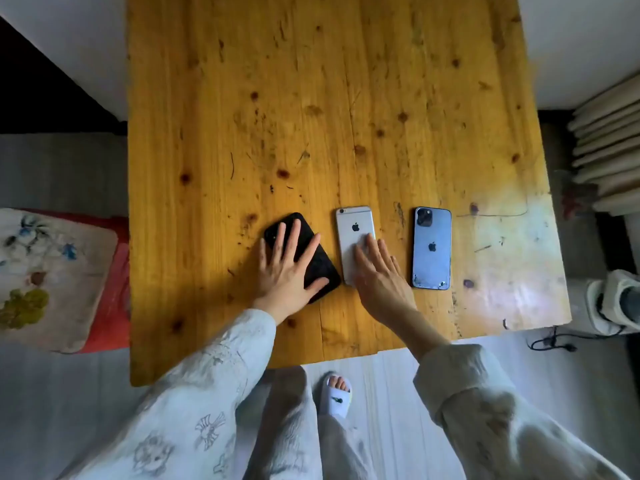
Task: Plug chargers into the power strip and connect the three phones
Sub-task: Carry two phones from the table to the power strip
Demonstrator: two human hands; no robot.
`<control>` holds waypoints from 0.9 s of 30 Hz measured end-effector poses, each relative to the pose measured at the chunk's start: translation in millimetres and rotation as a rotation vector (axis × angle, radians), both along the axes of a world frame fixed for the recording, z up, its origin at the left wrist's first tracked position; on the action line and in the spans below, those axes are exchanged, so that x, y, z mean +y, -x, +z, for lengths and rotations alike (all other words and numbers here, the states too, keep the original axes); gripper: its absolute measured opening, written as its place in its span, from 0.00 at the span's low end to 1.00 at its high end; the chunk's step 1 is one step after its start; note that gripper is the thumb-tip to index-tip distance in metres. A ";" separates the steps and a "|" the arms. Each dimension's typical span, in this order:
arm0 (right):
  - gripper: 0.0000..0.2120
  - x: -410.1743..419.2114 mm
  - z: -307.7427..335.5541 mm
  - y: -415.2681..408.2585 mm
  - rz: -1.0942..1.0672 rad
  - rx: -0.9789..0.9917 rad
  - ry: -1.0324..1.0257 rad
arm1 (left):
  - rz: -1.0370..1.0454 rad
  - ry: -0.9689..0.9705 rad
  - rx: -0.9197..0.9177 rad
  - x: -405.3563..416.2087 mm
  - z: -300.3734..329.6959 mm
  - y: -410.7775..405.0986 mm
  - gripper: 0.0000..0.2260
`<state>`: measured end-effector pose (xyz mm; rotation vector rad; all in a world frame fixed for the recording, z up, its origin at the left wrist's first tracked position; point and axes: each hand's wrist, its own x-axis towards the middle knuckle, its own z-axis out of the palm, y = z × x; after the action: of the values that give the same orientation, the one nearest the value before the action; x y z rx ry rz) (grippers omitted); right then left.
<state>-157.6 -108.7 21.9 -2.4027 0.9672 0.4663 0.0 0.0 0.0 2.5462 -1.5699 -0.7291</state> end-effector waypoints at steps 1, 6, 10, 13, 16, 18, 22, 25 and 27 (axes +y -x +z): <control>0.28 2.9 -0.8 0.3 0.012 0.027 0.006 | -0.031 -0.014 -0.016 1.5 0.3 -2.3 0.38; 0.28 16.8 0.3 2.2 -0.034 0.016 -0.015 | -0.170 -0.101 -0.056 10.9 2.0 -17.9 0.40; 0.20 14.6 6.9 -7.1 -0.191 -0.168 0.028 | -0.252 -0.149 0.034 24.6 8.3 -36.3 0.41; 0.25 8.1 8.0 -23.2 -0.333 -0.129 0.029 | -0.023 0.029 0.285 32.5 16.8 -31.6 0.36; 0.33 5.8 6.8 -38.4 -0.471 -0.002 0.028 | 0.373 0.169 0.338 28.2 22.2 -8.0 0.34; 0.36 6.2 7.1 -44.8 -0.536 0.069 0.019 | 0.561 0.131 0.308 18.7 22.5 7.9 0.40; 0.33 6.5 8.5 -52.4 -0.679 0.104 -0.048 | 0.641 -0.022 0.198 -4.6 24.5 20.3 0.44; 0.30 6.6 11.2 -58.8 -0.751 0.118 -0.080 | 0.645 -0.070 0.160 -15.1 28.4 15.5 0.47; 0.30 6.5 12.3 -60.2 -0.793 0.121 -0.091 | 0.650 -0.092 0.172 -15.7 29.0 6.2 0.49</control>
<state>-97.4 -102.2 34.1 -1.7223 1.7779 0.3375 -6.2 -15.7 29.0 2.7129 -0.5981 -0.8989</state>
